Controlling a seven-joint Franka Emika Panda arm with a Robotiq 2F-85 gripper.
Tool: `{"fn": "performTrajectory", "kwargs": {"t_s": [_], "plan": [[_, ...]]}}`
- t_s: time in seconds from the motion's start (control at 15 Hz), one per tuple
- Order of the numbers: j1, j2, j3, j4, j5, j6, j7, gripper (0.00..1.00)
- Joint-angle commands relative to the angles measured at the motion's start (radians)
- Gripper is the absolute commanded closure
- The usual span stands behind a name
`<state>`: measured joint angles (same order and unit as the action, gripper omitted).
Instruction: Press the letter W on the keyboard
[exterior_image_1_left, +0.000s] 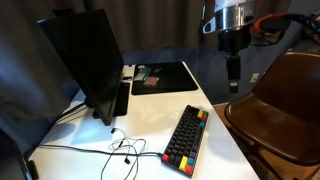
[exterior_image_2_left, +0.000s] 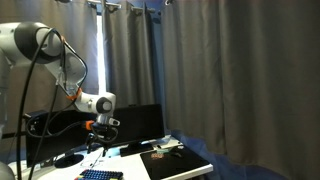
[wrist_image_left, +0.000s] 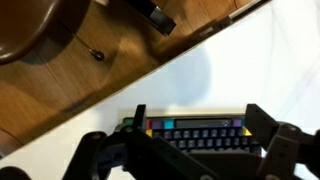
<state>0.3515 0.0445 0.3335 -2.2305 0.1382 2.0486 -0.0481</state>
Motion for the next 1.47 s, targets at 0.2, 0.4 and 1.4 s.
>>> {"fn": "performTrajectory", "kwargs": {"t_s": [0.2,0.4,1.4], "plan": [[0.096,0.247,0.085,0.14,-0.147,0.054,-0.111,0.0],[0.13,0.321,0.097,0.197,-0.221,0.062,-0.156,0.0],[0.099,0.374,0.128,0.129,-0.152,0.382,-0.21,0.34]]}}
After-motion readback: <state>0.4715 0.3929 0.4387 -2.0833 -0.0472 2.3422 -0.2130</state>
